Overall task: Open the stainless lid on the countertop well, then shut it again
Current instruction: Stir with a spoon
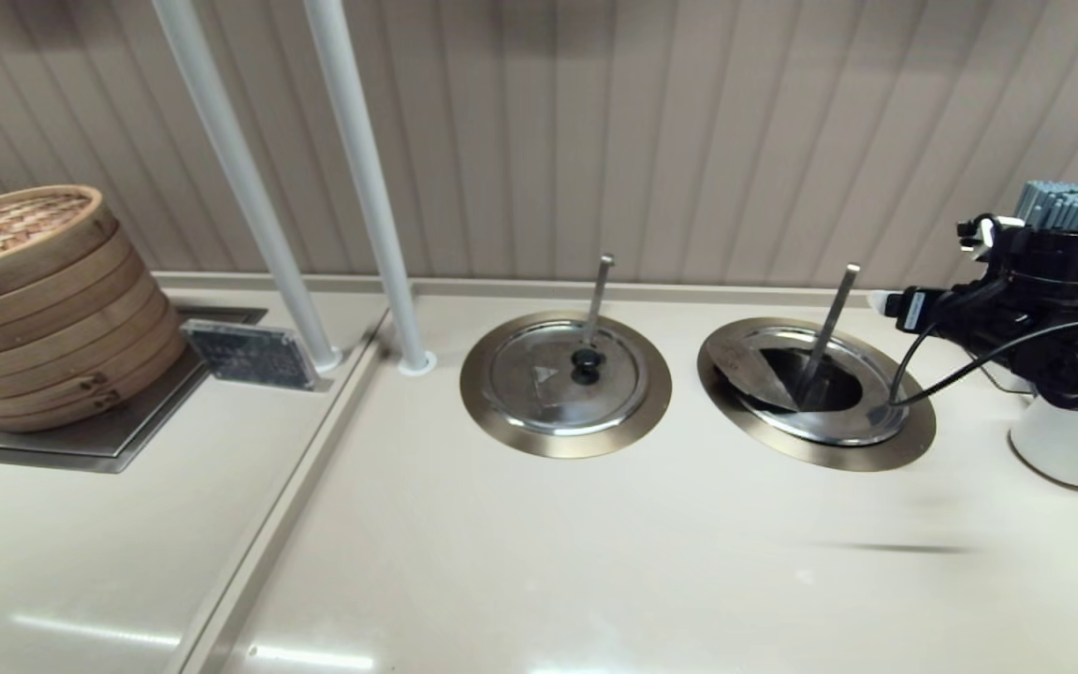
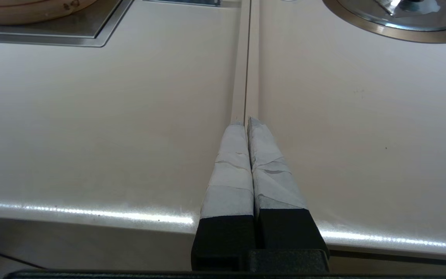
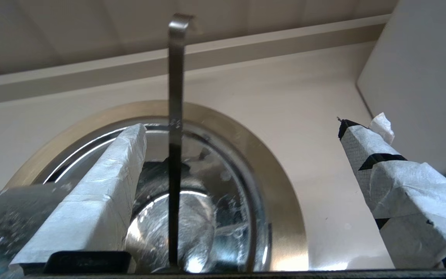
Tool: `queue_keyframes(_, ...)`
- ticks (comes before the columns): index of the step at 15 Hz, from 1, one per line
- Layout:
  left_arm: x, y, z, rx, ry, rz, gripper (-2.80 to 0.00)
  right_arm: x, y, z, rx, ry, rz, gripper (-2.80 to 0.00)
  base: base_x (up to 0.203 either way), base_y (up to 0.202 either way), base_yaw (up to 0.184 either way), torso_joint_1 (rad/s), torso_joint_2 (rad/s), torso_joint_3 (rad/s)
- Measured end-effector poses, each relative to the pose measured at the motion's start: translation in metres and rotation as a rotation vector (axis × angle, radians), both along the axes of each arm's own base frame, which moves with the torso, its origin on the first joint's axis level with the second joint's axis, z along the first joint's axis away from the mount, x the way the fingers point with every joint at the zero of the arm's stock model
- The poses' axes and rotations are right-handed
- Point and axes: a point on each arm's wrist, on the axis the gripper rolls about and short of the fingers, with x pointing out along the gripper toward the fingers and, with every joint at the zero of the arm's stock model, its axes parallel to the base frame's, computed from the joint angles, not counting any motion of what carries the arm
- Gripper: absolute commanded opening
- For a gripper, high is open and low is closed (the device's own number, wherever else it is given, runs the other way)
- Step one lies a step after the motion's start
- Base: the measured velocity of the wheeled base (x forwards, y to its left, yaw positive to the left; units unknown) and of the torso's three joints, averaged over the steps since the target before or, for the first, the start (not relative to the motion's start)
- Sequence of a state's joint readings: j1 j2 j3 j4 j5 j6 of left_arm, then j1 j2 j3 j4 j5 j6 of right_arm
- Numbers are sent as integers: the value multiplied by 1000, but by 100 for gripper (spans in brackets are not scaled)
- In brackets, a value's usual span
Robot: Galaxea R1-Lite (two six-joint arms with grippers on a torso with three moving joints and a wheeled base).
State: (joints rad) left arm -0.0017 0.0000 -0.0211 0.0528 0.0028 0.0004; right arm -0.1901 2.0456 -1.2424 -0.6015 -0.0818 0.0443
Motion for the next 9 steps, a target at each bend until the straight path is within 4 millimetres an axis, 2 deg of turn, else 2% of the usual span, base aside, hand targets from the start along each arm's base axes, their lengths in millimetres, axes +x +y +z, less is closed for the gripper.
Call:
queue_keyframes(3,0,0,0,0,0,0,-280,16,-17,-9,4,28,-35,0,0,0,0,0,0,0)
queue_keyframes(7,0,0,0,0,0,0,-280,28,-2,-30,47,59,-44,0,0,0,0,0,0,0)
queue_keyframes(9,0,0,0,0,1,0,-280,34,1,-30,56,47,-17,0,0,0,0,0,0,0)
